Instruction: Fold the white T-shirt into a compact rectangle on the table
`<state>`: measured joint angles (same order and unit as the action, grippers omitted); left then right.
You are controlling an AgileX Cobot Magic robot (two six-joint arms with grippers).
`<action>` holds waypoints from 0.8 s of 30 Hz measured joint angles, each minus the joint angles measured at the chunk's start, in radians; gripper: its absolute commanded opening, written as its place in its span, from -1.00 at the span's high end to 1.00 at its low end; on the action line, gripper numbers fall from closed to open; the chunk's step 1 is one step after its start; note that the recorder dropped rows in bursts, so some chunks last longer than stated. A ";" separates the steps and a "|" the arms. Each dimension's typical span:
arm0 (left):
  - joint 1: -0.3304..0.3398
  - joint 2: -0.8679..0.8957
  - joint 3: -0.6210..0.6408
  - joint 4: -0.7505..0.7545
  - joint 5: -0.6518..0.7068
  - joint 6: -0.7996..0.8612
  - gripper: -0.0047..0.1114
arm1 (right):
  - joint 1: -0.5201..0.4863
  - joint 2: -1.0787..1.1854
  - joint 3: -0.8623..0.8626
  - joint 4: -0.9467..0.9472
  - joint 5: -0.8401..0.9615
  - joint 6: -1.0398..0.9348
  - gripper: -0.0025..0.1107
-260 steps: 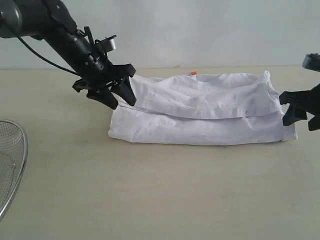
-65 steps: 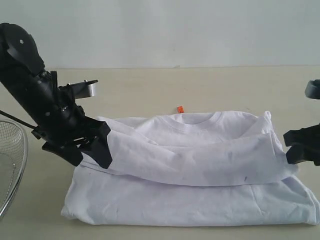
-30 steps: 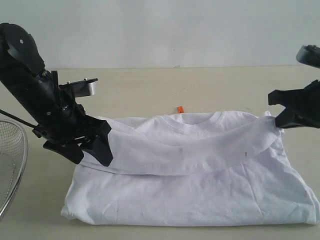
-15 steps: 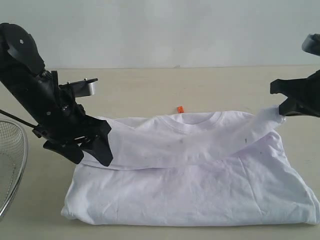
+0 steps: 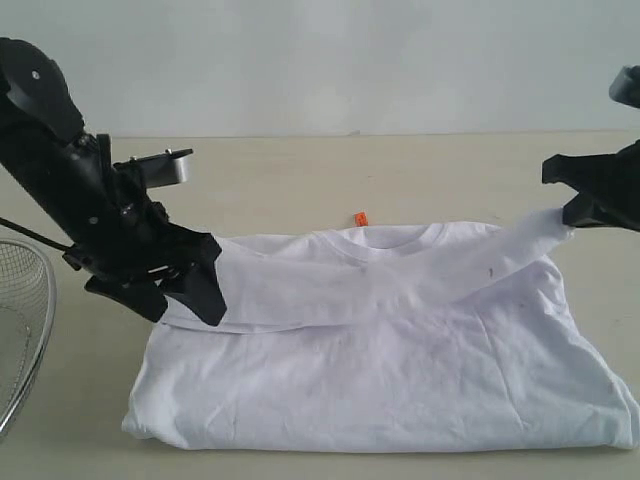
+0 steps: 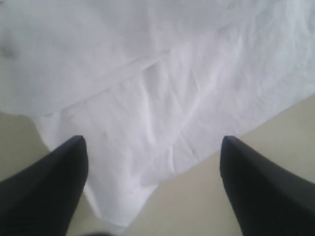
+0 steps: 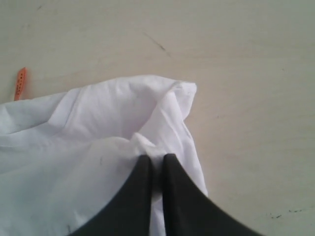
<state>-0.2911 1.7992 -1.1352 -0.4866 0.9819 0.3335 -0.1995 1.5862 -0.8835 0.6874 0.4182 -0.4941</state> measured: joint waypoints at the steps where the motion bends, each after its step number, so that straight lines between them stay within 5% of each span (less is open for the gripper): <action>1: 0.000 -0.006 0.000 -0.011 0.008 0.000 -0.19 | 0.000 0.006 0.000 0.000 0.000 0.000 0.96; 6: 0.000 -0.022 0.000 -0.098 0.073 0.066 0.23 | 0.000 0.042 0.000 0.000 -0.009 0.000 0.96; 10: 0.000 -0.022 0.000 -0.111 0.044 0.106 0.84 | 0.000 0.043 0.000 0.004 -0.031 0.000 0.96; 24: 0.000 0.147 -0.002 -0.117 -0.027 0.199 0.84 | 0.000 0.043 0.000 0.006 -0.042 0.000 0.96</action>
<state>-0.2911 1.9459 -1.1367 -0.6031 0.9545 0.5322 -0.1995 1.6296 -0.8835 0.6932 0.3764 -0.4941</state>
